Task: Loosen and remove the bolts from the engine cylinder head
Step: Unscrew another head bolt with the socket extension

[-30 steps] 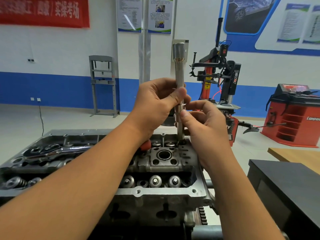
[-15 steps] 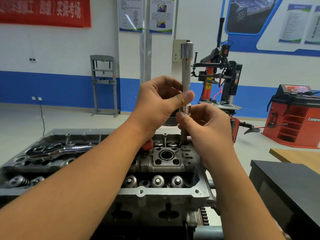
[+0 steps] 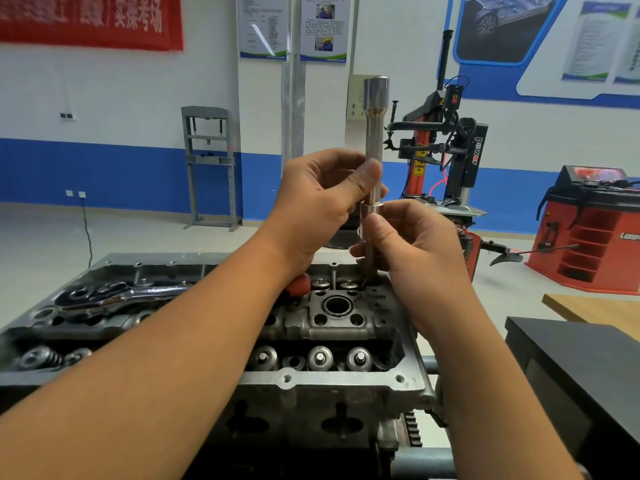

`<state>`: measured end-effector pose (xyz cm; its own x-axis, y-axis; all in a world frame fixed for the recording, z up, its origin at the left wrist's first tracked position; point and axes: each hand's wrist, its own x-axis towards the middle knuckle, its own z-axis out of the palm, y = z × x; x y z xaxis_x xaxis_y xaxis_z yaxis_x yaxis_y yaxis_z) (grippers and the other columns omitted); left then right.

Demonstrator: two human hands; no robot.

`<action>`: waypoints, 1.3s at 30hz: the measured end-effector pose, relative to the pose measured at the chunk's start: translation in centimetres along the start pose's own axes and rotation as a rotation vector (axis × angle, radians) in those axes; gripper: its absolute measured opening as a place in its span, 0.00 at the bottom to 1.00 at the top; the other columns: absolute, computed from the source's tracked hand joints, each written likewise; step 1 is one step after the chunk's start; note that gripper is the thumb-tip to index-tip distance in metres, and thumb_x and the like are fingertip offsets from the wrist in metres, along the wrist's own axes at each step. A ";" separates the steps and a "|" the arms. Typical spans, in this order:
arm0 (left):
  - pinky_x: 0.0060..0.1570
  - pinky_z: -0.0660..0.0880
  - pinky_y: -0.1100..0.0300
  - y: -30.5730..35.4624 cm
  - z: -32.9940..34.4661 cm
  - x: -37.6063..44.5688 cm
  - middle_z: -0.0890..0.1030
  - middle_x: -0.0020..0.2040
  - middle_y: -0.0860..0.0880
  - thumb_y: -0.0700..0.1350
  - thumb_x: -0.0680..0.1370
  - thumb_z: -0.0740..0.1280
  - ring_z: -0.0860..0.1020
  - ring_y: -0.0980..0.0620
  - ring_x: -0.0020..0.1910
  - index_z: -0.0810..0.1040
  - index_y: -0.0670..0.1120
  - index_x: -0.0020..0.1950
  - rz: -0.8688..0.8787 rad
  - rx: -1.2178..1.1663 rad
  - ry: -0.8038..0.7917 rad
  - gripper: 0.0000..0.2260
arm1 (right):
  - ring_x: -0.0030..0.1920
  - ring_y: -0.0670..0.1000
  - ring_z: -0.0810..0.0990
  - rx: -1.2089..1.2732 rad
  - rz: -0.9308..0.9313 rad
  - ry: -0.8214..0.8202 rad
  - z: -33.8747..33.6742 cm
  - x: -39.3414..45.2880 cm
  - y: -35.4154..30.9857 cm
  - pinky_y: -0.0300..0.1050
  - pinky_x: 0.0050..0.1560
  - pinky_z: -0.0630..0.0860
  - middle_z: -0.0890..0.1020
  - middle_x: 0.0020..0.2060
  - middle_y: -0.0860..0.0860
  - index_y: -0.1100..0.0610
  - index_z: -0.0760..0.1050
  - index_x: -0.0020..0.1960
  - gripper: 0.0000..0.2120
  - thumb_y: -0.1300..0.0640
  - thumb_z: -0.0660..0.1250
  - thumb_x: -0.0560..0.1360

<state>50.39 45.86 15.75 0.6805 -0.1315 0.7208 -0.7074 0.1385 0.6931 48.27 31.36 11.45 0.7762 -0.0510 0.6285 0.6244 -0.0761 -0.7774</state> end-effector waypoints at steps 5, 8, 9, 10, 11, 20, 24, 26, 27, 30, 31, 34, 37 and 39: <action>0.39 0.80 0.65 -0.1 0.1 0.0 0.88 0.43 0.47 0.36 0.80 0.71 0.87 0.52 0.42 0.82 0.43 0.54 0.001 0.015 -0.023 0.05 | 0.41 0.56 0.88 0.110 0.035 -0.015 -0.1 0.1 0.0 0.53 0.44 0.85 0.87 0.44 0.55 0.53 0.82 0.53 0.03 0.58 0.69 0.82; 0.42 0.81 0.60 -0.1 0.1 0.0 0.87 0.41 0.46 0.37 0.72 0.79 0.85 0.51 0.40 0.82 0.44 0.46 0.008 0.009 0.065 0.08 | 0.40 0.55 0.88 0.023 -0.012 0.052 -0.1 0.1 0.1 0.57 0.46 0.85 0.87 0.43 0.54 0.53 0.81 0.50 0.04 0.58 0.75 0.78; 0.40 0.80 0.62 0.0 0.1 0.0 0.87 0.42 0.45 0.38 0.73 0.78 0.85 0.52 0.40 0.82 0.44 0.47 0.002 -0.003 0.064 0.07 | 0.40 0.55 0.88 0.017 -0.022 0.045 0.0 0.1 0.2 0.57 0.45 0.85 0.87 0.42 0.53 0.53 0.81 0.50 0.03 0.58 0.74 0.78; 0.38 0.79 0.64 0.0 0.0 0.0 0.88 0.43 0.45 0.38 0.76 0.76 0.85 0.53 0.40 0.83 0.44 0.49 -0.010 -0.021 0.036 0.05 | 0.41 0.55 0.88 0.028 -0.020 0.027 0.0 0.1 0.2 0.56 0.45 0.85 0.87 0.43 0.52 0.53 0.81 0.51 0.01 0.59 0.72 0.80; 0.37 0.78 0.66 0.0 0.0 0.0 0.88 0.45 0.44 0.38 0.79 0.73 0.86 0.52 0.42 0.83 0.43 0.52 -0.027 -0.039 -0.005 0.03 | 0.41 0.54 0.88 0.036 -0.012 0.005 0.0 0.1 0.2 0.54 0.44 0.85 0.87 0.43 0.52 0.53 0.81 0.52 0.03 0.59 0.69 0.82; 0.40 0.79 0.64 -0.1 0.0 0.0 0.86 0.37 0.50 0.45 0.69 0.80 0.84 0.54 0.38 0.82 0.44 0.45 0.014 0.035 0.076 0.11 | 0.46 0.63 0.86 0.063 -0.008 0.071 0.1 0.3 0.3 0.59 0.45 0.83 0.87 0.43 0.54 0.52 0.82 0.48 0.08 0.48 0.75 0.76; 0.47 0.82 0.56 -0.2 0.0 0.2 0.88 0.47 0.45 0.42 0.84 0.67 0.87 0.44 0.50 0.83 0.43 0.55 -0.018 -0.035 -0.013 0.06 | 0.42 0.58 0.85 0.105 0.016 0.077 -0.1 0.4 0.2 0.62 0.46 0.83 0.86 0.40 0.52 0.53 0.82 0.48 0.05 0.59 0.69 0.82; 0.47 0.83 0.55 -0.1 0.0 0.2 0.88 0.45 0.44 0.42 0.83 0.68 0.87 0.44 0.48 0.83 0.43 0.54 -0.009 -0.018 -0.005 0.05 | 0.42 0.57 0.86 0.138 0.033 0.038 -0.2 0.4 0.1 0.57 0.42 0.83 0.87 0.41 0.53 0.53 0.82 0.49 0.03 0.58 0.70 0.81; 0.44 0.82 0.56 0.0 0.1 0.1 0.88 0.43 0.44 0.42 0.81 0.71 0.86 0.46 0.45 0.83 0.42 0.52 0.005 -0.002 0.013 0.04 | 0.43 0.57 0.86 0.136 0.035 0.020 -0.2 0.3 0.1 0.55 0.42 0.83 0.87 0.42 0.53 0.53 0.82 0.49 0.02 0.55 0.73 0.78; 0.39 0.79 0.61 0.1 0.2 0.0 0.86 0.42 0.42 0.48 0.70 0.78 0.85 0.48 0.40 0.81 0.39 0.48 0.053 0.021 0.091 0.15 | 0.44 0.56 0.87 0.012 -0.013 0.053 -0.2 0.2 0.3 0.52 0.45 0.85 0.87 0.41 0.51 0.51 0.82 0.47 0.09 0.52 0.80 0.71; 0.39 0.79 0.62 0.1 0.1 0.0 0.86 0.43 0.42 0.48 0.70 0.78 0.84 0.49 0.40 0.81 0.40 0.48 0.062 0.031 0.097 0.14 | 0.44 0.56 0.87 -0.007 -0.021 0.075 -0.1 0.2 0.3 0.53 0.45 0.85 0.87 0.40 0.52 0.51 0.81 0.47 0.08 0.53 0.80 0.72; 0.43 0.80 0.61 0.0 -0.1 0.1 0.87 0.46 0.44 0.40 0.81 0.70 0.87 0.48 0.46 0.83 0.42 0.53 0.019 0.000 0.012 0.03 | 0.43 0.59 0.87 0.038 0.003 0.090 -0.1 0.2 0.3 0.54 0.42 0.85 0.86 0.38 0.52 0.53 0.80 0.47 0.05 0.58 0.76 0.77; 0.46 0.82 0.58 -0.2 -0.2 0.1 0.88 0.50 0.45 0.34 0.84 0.65 0.87 0.47 0.52 0.82 0.41 0.61 -0.019 -0.026 -0.084 0.09 | 0.46 0.64 0.86 0.100 0.035 0.071 -0.1 0.4 0.2 0.58 0.43 0.84 0.86 0.40 0.53 0.53 0.79 0.49 0.04 0.60 0.71 0.80; 0.47 0.83 0.58 -0.2 -0.1 0.1 0.88 0.49 0.45 0.33 0.83 0.66 0.87 0.49 0.51 0.81 0.40 0.62 0.000 -0.002 -0.084 0.09 | 0.48 0.65 0.85 0.102 0.028 0.058 -0.2 0.4 0.1 0.58 0.46 0.83 0.86 0.43 0.56 0.53 0.79 0.50 0.03 0.60 0.70 0.81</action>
<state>50.62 45.90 15.68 0.6623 -0.2131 0.7183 -0.7068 0.1403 0.6933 48.66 31.16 11.61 0.7888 -0.1093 0.6048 0.6107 0.0276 -0.7914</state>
